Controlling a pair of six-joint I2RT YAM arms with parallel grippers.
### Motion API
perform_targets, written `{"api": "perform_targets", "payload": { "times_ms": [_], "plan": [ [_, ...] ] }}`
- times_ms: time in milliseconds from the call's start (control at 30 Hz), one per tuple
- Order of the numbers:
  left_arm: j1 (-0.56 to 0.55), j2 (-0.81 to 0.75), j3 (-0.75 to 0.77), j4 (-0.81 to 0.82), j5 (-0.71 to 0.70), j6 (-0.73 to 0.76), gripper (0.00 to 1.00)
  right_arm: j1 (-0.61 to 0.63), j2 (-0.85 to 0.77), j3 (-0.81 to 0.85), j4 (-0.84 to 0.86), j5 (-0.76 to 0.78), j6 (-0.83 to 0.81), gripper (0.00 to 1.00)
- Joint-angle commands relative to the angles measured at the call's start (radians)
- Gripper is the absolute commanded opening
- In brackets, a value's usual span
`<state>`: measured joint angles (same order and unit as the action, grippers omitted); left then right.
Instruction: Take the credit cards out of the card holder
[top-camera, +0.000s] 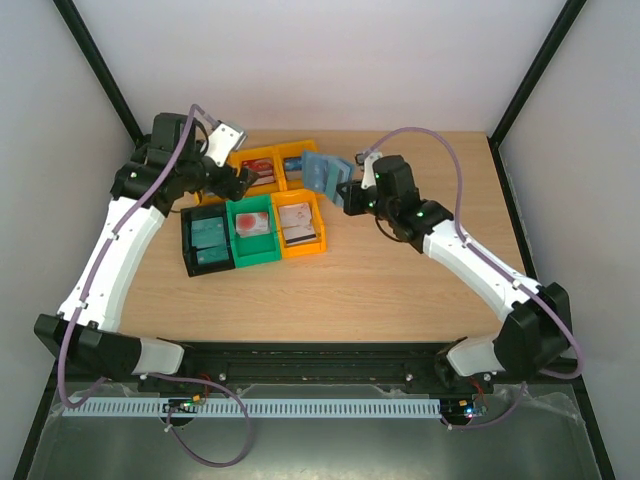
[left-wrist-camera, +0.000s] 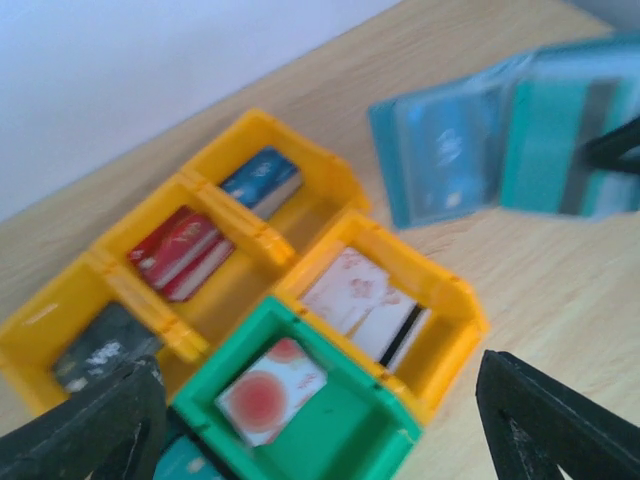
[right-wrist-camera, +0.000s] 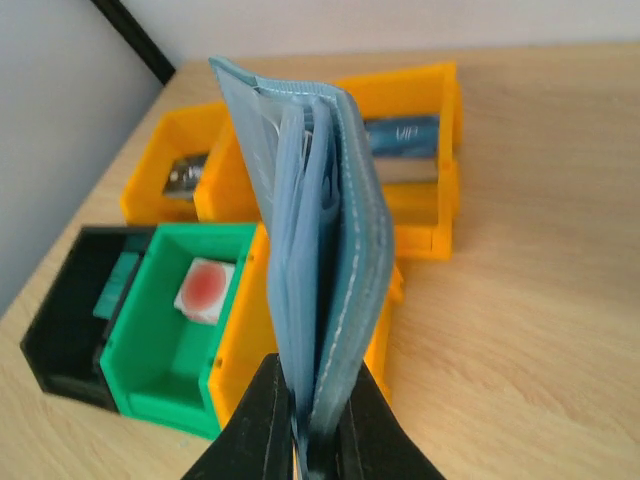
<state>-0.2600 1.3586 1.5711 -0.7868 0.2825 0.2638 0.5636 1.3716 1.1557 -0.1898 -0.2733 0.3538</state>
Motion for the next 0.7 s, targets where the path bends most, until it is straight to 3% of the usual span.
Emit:
{"api": "perform_targets", "payload": {
  "times_ms": [0, 67, 167, 300, 667],
  "plan": [
    [-0.010, -0.014, -0.028, -0.018, 0.274, 0.002, 0.80, 0.045, -0.019, 0.003, -0.014, -0.038, -0.020, 0.02],
    [-0.034, -0.010, -0.055, -0.030, 0.448, 0.013, 0.72, 0.047, -0.035, -0.042, 0.098, -0.233, -0.010, 0.02],
    [-0.075, 0.010, -0.060, -0.047, 0.575, 0.021, 0.65, 0.049, -0.041, -0.089, 0.258, -0.473, 0.038, 0.02],
    [-0.082, 0.027, -0.042, -0.053, 0.649, 0.021, 0.62, 0.050, -0.056, -0.120, 0.352, -0.579, 0.070, 0.02],
    [-0.082, 0.022, -0.103, -0.017, 0.609, -0.007, 0.57, 0.050, -0.127, -0.187, 0.541, -0.739, 0.109, 0.02]
  ]
}}
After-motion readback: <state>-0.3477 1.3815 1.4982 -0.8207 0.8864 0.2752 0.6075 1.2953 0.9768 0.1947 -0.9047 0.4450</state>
